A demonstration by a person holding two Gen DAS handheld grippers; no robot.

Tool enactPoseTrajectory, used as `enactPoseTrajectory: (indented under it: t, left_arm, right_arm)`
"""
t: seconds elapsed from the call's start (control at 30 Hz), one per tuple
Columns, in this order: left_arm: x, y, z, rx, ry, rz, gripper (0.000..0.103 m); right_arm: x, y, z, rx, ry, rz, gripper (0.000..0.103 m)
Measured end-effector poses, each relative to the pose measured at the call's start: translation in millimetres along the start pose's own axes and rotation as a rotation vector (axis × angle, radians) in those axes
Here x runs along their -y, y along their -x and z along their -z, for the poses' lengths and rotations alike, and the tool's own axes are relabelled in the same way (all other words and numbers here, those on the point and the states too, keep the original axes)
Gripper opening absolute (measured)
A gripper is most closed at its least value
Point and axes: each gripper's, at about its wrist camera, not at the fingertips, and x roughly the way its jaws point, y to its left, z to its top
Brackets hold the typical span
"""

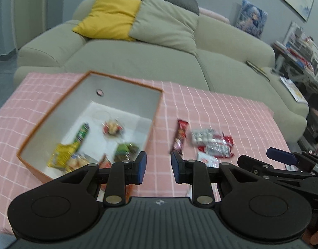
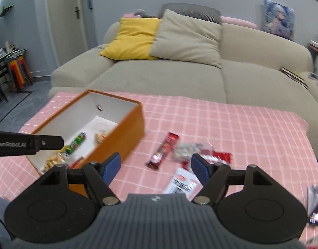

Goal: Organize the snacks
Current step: 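Move both tools back toward the chocolate bar and spicy-strip pack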

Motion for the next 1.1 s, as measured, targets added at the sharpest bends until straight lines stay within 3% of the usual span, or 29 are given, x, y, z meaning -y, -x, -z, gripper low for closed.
enactPoseTrajectory:
  t: [0.23, 0.53, 0.87, 1.1]
  left_arm:
    - [24.2, -23.4, 19.8, -0.061, -0.028, 0.050, 0.030]
    - [48.0, -57.1, 36.6, -0.110, -0.083, 0.080, 0.030]
    - [56.6, -88.4, 31.9, -0.146, -0.159, 0.027, 0.030]
    - [45.1, -105.1, 21.9, -0.153, -0.093, -0.013, 0.030]
  right_arm:
    - [25.8, -8.7, 44.3, -0.057, -0.072, 0.090, 0.072]
    - [49.8, -28.7, 78.5, -0.093, -0.150, 0.108, 0.072]
    - [53.6, -84.0, 80.1, -0.184, -0.235, 0.074, 0.069]
    - [42.3, -124.4, 77.5, -0.232, -0.226, 0.073, 0.080]
